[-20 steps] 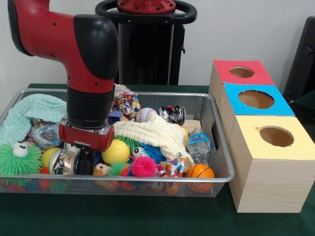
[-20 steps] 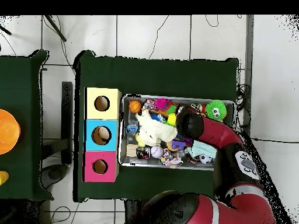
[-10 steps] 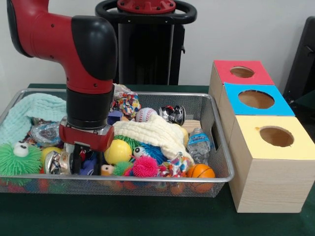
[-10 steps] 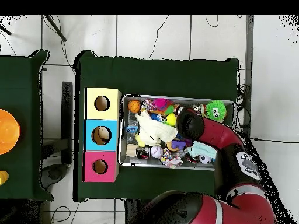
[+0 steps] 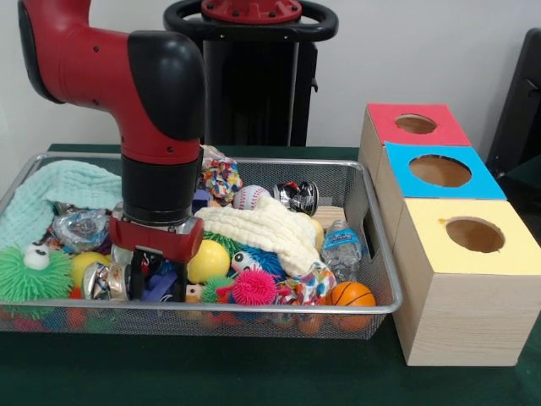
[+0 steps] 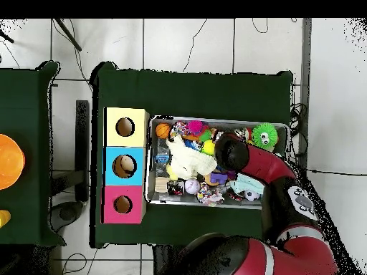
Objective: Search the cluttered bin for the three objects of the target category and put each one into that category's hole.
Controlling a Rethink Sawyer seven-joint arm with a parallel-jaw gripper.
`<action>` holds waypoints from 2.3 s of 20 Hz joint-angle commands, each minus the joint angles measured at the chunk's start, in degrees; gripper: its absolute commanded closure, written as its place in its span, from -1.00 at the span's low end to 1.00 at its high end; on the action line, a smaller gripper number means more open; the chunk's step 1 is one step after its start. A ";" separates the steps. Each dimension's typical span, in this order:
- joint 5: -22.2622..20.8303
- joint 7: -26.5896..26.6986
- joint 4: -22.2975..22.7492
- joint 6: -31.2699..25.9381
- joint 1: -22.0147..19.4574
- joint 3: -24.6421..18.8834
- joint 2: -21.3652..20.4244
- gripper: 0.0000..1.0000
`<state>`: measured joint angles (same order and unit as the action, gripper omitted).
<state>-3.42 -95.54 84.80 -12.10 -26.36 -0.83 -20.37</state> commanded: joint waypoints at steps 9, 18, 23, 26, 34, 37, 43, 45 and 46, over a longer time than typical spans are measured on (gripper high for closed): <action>6.20 -19.03 15.10 12.70 -4.27 -9.04 8.32 -1.00; 14.17 -14.35 16.97 -0.15 -4.28 -8.46 2.23 -1.00; 15.00 -10.12 15.54 -7.16 -3.34 -6.30 1.07 -1.00; 15.44 -10.18 15.48 -8.19 -2.43 -5.60 0.55 -1.00; 15.12 -7.91 16.15 -13.02 -3.60 -6.16 -1.44 -1.00; 14.68 -6.76 16.19 -16.35 -4.39 -6.10 -2.93 -1.00; 13.95 -5.96 15.72 -19.24 -4.85 -6.01 -3.67 -1.00; 13.73 -5.75 15.96 -18.91 -5.18 -6.47 -3.75 -1.00; 13.71 -5.82 15.96 -19.01 -5.20 -6.50 -3.81 -1.00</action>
<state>10.37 -95.57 94.93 -23.69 -30.80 -4.12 -25.51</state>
